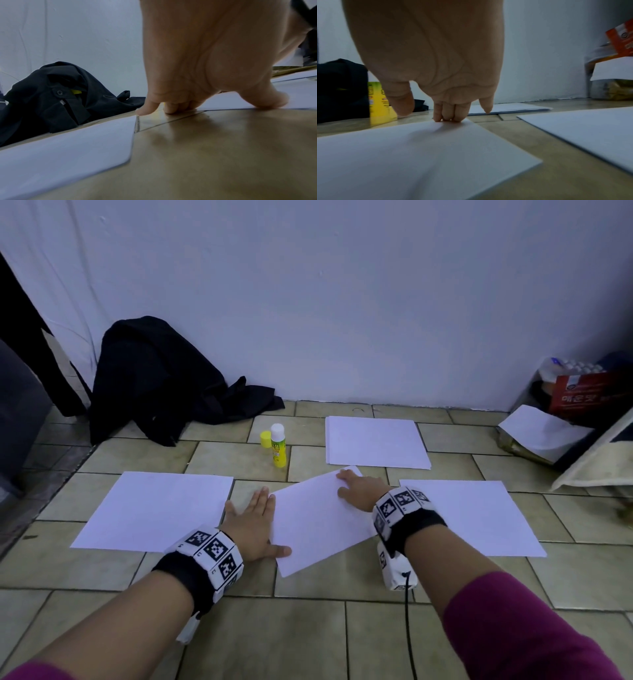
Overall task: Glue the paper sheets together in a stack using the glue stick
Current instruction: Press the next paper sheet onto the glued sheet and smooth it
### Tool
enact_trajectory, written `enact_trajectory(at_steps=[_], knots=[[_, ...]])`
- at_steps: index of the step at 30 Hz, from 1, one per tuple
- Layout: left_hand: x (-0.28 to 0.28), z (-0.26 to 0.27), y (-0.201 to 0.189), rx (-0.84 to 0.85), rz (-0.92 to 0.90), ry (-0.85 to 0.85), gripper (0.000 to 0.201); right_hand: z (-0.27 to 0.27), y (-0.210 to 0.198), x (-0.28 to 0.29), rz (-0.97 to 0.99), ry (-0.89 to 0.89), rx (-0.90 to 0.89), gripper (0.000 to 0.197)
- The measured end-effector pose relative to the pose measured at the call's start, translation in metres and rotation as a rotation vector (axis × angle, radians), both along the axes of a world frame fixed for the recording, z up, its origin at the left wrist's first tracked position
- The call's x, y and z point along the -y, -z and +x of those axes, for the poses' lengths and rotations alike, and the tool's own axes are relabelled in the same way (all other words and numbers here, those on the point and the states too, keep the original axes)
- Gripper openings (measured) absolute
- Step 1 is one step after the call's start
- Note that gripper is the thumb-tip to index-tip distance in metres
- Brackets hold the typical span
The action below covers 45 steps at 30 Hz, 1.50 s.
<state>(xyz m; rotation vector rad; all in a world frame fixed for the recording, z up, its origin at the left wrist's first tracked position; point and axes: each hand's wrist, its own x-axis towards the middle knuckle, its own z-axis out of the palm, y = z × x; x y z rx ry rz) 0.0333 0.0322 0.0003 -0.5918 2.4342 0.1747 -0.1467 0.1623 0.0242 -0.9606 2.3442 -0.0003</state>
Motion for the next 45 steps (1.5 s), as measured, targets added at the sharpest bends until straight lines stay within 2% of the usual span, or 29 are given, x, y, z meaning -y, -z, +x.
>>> enact_trajectory(at_steps=[3,7,9,10,12,14,15,17,19,22,27,33,36,41,45], knots=[[0.000,0.001,-0.003,0.003,-0.021,0.012,0.109,-0.005,0.003,0.001,-0.023,0.065,-0.020,0.063],[0.001,0.004,-0.014,-0.022,-0.006,0.036,0.108,0.005,0.007,0.001,-0.036,0.052,-0.110,0.083],[0.001,0.001,-0.025,-0.123,0.008,0.020,0.095,0.016,0.009,-0.001,-0.004,0.046,-0.211,0.077],[0.001,0.000,-0.029,-0.185,-0.004,0.011,0.082,0.022,0.009,-0.001,0.016,0.035,-0.230,0.070],[-0.002,-0.002,-0.033,-0.273,-0.035,0.010,0.057,0.034,0.009,-0.001,0.017,0.001,-0.182,0.055],[-0.006,-0.002,-0.030,-0.330,-0.051,0.031,0.042,0.046,0.010,0.000,-0.008,-0.062,-0.132,0.051],[-0.009,-0.003,-0.026,-0.333,-0.041,0.046,0.048,0.051,0.011,-0.001,-0.025,-0.095,-0.129,0.053],[-0.013,-0.005,-0.016,-0.292,0.013,0.053,0.079,0.060,0.011,-0.001,-0.056,-0.148,-0.136,0.058],[-0.017,-0.007,-0.010,-0.214,0.044,0.057,0.093,0.065,0.012,0.000,-0.069,-0.182,-0.127,0.060],[-0.016,-0.010,-0.006,-0.111,0.049,0.064,0.094,0.070,0.010,0.004,-0.061,-0.208,-0.106,0.062],[-0.010,-0.010,-0.007,-0.119,0.011,0.101,0.102,0.078,0.010,0.013,-0.010,-0.267,-0.043,0.077],[-0.004,-0.017,-0.007,-0.054,0.030,0.155,0.102,0.079,0.011,0.014,-0.003,-0.238,-0.015,0.083],[-0.006,-0.020,-0.010,-0.039,-0.019,0.189,0.101,0.074,0.009,0.011,-0.003,-0.183,-0.028,0.079],[-0.005,-0.017,-0.010,-0.053,-0.021,0.175,0.102,0.044,0.004,-0.015,-0.026,0.028,0.002,0.064],[-0.006,-0.015,-0.010,-0.053,-0.040,0.184,0.101,0.033,0.007,-0.031,-0.022,0.039,-0.035,0.059]])
